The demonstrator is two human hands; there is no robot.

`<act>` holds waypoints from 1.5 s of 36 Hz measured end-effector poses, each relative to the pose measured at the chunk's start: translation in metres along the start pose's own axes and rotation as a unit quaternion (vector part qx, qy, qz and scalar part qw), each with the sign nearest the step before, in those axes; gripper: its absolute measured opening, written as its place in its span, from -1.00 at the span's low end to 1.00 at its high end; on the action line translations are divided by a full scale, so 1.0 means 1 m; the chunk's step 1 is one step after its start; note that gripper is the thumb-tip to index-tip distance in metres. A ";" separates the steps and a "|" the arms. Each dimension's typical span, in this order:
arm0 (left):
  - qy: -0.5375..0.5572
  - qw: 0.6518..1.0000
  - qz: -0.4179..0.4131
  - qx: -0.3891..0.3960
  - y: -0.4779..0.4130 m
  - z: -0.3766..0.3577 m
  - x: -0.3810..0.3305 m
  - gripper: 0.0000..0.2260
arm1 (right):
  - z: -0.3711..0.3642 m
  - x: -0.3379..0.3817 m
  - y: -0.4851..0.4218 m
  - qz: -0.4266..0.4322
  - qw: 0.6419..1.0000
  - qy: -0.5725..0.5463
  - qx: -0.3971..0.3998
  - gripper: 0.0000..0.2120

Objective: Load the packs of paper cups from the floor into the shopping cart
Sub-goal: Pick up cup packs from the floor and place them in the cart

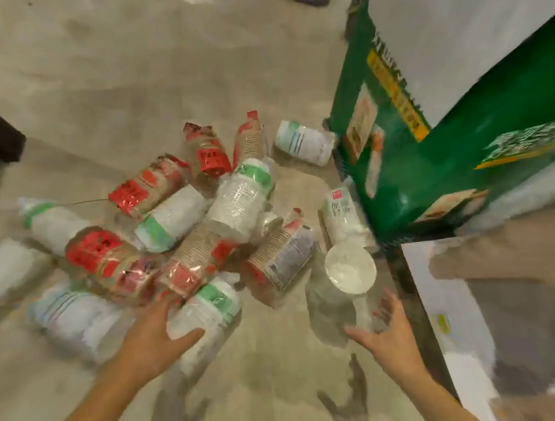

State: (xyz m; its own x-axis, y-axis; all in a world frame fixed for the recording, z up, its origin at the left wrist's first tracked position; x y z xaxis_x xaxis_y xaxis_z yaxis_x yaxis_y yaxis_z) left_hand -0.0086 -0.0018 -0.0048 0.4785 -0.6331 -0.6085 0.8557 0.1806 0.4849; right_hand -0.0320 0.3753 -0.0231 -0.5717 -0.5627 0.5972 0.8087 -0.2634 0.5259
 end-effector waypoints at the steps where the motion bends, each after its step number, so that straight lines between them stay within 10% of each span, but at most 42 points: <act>1: 0.005 1.000 -0.012 -0.018 -0.019 -0.016 0.023 -0.25 | -0.014 -0.006 -0.017 0.010 1.000 -0.010 -0.011 0.14; 13: -0.141 0.987 -0.018 -0.078 -0.114 -0.125 0.121 0.25 | -0.120 -0.068 -0.157 0.021 0.987 -0.126 -0.096 0.02; 17: -0.130 0.987 -0.027 -0.087 -0.105 -0.122 0.121 0.23 | -0.119 -0.054 -0.158 0.058 0.981 -0.128 -0.136 -0.15; 24: 0.019 0.992 -0.010 -0.122 -0.068 -0.069 0.070 0.11 | -0.069 0.005 -0.122 0.093 0.991 -0.072 -0.066 0.12; 28: 0.111 0.983 0.016 -0.145 -0.029 -0.003 0.009 0.04 | -0.018 0.085 -0.071 0.112 0.993 -0.018 -0.025 0.25; 36: 0.171 0.959 0.039 -0.221 0.110 0.224 -0.156 -0.06 | 0.128 0.331 0.081 0.174 0.978 0.086 0.071 -0.27; 43: 0.232 0.917 -0.005 -0.324 0.259 0.449 -0.292 -0.37 | 0.231 0.559 0.246 0.302 0.928 0.172 0.135 -0.10; 54: 0.273 0.822 -0.004 -0.499 0.464 0.600 -0.335 -0.04 | 0.260 0.739 0.445 0.515 0.822 0.174 0.169 -0.25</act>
State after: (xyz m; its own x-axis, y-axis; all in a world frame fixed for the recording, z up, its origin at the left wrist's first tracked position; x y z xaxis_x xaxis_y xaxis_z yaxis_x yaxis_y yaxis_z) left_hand 0.1104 -0.1578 0.8011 0.2565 -0.2541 -0.9326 0.4642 0.8786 -0.1117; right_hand -0.1308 0.0465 0.8097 0.5137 -0.5570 0.6526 0.7204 0.6931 0.0245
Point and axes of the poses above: each hand's wrist, its own y-axis away from the middle knuckle, its own z-axis out of the back of the hand, x = y × z, the point moved 1 cm from there along -y, towards the middle knuckle, and after that the axes turned 12 degrees about y, right-handed, at the moved point
